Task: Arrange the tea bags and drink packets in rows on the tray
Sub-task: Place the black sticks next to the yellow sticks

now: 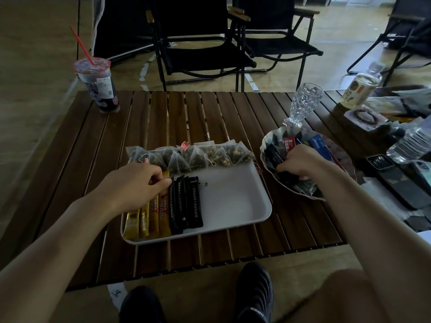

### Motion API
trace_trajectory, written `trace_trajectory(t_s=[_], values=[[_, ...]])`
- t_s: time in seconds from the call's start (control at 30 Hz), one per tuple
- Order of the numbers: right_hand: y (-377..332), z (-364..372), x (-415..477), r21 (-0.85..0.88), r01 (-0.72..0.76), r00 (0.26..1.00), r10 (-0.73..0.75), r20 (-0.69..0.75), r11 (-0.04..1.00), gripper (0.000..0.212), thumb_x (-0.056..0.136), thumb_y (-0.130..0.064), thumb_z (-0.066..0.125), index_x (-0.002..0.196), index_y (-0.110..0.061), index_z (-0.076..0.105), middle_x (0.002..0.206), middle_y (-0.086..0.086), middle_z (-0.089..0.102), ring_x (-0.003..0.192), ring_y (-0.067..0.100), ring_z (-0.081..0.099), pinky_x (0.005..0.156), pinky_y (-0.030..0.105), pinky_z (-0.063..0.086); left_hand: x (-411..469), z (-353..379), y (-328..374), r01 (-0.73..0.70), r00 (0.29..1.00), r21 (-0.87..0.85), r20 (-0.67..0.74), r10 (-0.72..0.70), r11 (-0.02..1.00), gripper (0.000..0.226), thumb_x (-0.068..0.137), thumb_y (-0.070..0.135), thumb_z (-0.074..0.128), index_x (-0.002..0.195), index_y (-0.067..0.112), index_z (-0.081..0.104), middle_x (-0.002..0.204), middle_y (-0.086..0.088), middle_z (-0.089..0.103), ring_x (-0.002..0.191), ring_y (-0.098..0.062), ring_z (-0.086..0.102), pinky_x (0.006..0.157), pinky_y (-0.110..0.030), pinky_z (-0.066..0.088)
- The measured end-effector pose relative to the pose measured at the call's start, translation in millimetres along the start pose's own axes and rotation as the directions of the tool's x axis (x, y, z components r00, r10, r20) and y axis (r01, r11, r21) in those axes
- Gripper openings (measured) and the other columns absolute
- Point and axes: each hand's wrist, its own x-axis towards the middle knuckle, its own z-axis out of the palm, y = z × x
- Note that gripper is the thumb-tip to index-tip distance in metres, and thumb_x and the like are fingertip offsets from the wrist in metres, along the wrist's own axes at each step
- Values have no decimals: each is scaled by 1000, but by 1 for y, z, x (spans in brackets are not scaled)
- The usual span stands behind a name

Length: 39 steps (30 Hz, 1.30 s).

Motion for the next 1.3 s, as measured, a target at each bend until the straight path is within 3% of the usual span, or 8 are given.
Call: trace_trajectory(t_s=[0.17,0.37,0.47,0.57,0.7,0.87,1.07,1.3], values=[[8,-6,-4,155,68,998,-66,-21,986,40,79,-34,78,110,-9,68,96,10,65,80,22,62,54,25,46,-3,-4,-1,21,1000,3,13,-21,1000,27,96,51,45,86,30,60,76,6,62,68,-8,60,61,-24,48],[2,-21,-27,411,225,969,-158,-190,883,35,78,-35,79,107,-17,72,89,3,71,80,21,67,67,32,53,-9,-9,-2,20,1000,-18,-1,-20,1000,26,97,49,46,85,30,59,75,6,61,66,-6,59,55,-21,40],[-18,-22,-55,526,244,953,-303,27,815,31,84,-29,74,108,-11,66,81,7,71,67,20,68,56,28,52,-10,-10,-2,25,1000,-14,-3,-25,1000,27,97,51,46,86,30,58,76,7,60,65,-4,58,54,-20,38],[-45,-10,-87,462,258,857,-422,295,849,15,91,-25,66,97,-12,63,72,0,63,55,7,50,47,19,38,-12,-11,-4,40,999,-15,-22,-40,999,30,96,53,46,85,30,59,76,7,60,64,-3,57,54,-21,40],[-80,23,-107,416,346,755,-513,410,841,8,95,-28,62,93,-20,65,77,-5,60,62,9,47,52,22,38,-14,-13,-10,70,998,-43,-7,-70,997,34,96,54,46,86,26,63,77,6,65,67,-6,65,64,-29,55],[-111,52,-110,456,381,720,-568,399,804,19,94,-28,65,103,-13,67,69,-5,55,55,8,42,47,20,34,-12,-11,-20,78,997,-40,1,-78,996,34,95,54,47,86,26,63,79,5,66,69,-8,65,63,-27,54],[-131,73,-111,371,443,711,-572,409,816,27,92,-32,66,104,-8,67,85,11,63,60,14,47,46,21,35,-12,-9,-30,92,996,-39,6,-92,995,32,96,54,47,84,28,62,76,7,65,66,-4,63,61,-25,50],[-129,68,-110,359,497,684,-611,399,790,34,95,-40,59,100,-7,66,79,5,62,58,11,47,47,20,38,-13,-11,-32,87,996,-51,29,-85,995,30,96,52,47,91,27,63,80,7,65,71,-5,63,63,-24,50]])
